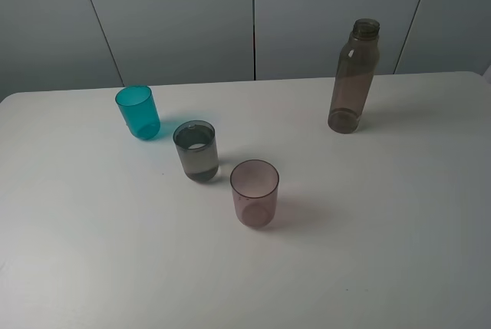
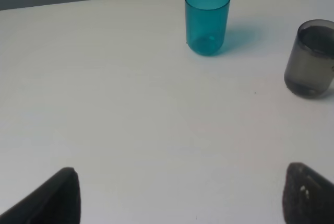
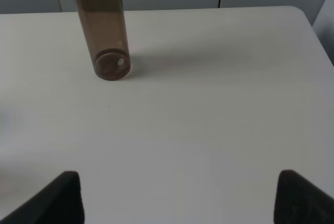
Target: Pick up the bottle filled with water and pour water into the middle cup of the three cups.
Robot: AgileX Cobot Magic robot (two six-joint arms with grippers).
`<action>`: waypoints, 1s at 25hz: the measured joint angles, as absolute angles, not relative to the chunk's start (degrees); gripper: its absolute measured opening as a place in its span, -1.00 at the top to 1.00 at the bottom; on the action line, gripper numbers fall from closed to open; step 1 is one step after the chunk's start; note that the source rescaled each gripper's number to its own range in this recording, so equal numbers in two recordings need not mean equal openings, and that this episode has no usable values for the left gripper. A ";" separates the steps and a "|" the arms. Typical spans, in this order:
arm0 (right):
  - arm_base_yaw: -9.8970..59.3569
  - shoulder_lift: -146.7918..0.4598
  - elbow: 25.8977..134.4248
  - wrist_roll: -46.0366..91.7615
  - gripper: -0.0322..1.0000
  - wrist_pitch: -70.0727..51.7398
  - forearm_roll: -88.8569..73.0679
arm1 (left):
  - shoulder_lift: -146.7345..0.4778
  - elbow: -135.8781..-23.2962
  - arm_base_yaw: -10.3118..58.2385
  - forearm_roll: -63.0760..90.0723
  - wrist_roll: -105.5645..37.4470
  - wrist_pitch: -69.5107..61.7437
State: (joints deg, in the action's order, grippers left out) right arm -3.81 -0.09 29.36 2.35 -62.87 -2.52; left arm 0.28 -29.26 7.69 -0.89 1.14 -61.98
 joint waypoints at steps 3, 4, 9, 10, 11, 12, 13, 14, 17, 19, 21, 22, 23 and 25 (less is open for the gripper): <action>-3.81 -0.09 29.36 2.35 0.18 -62.87 -2.52 | 0.28 -29.26 7.69 -0.89 1.14 -61.98; -3.81 -0.09 29.36 2.35 0.18 -62.87 -2.52 | 0.28 -29.26 7.69 -0.89 1.14 -61.98; -3.81 -0.09 29.36 2.35 0.18 -62.87 -2.52 | 0.28 -29.26 7.69 -0.89 1.14 -61.98; -3.81 0.00 29.36 2.35 0.18 -62.87 -2.52 | 0.28 -29.26 7.69 -0.89 1.14 -61.98; -3.81 0.02 29.36 2.35 0.18 -62.87 -2.52 | 0.28 -29.26 7.69 -0.89 1.14 -61.98; -3.81 0.02 29.36 2.35 0.18 -62.87 -2.52 | 0.28 -29.26 7.69 -0.89 1.14 -61.98; -3.81 0.02 29.36 2.35 0.18 -62.87 -2.52 | 0.28 -29.26 7.69 -0.89 1.14 -61.98; -3.81 0.02 29.36 2.35 0.18 -62.87 -2.52 | 0.28 -29.26 7.69 -0.89 1.14 -61.98; -3.81 0.02 29.36 2.35 0.18 -62.87 -2.52 | 0.28 -29.26 7.69 -0.89 1.14 -61.98; -3.81 0.02 29.36 2.35 0.18 -62.87 -2.52 | 0.28 -29.26 7.69 -0.89 1.14 -61.98; -3.81 0.02 29.36 2.35 0.18 -62.87 -2.52 | 0.28 -29.26 7.69 -0.89 1.14 -61.98; -3.81 0.02 29.36 2.35 0.18 -62.87 -2.52 | 0.28 -29.26 7.69 -0.89 1.14 -61.98; -3.81 0.02 29.36 2.35 0.18 -62.87 -2.52 | 0.28 -29.26 7.69 -0.89 1.14 -61.98; -3.81 0.02 29.36 2.35 0.18 -62.87 -2.52 | 0.28 -29.26 7.69 -0.89 1.14 -61.98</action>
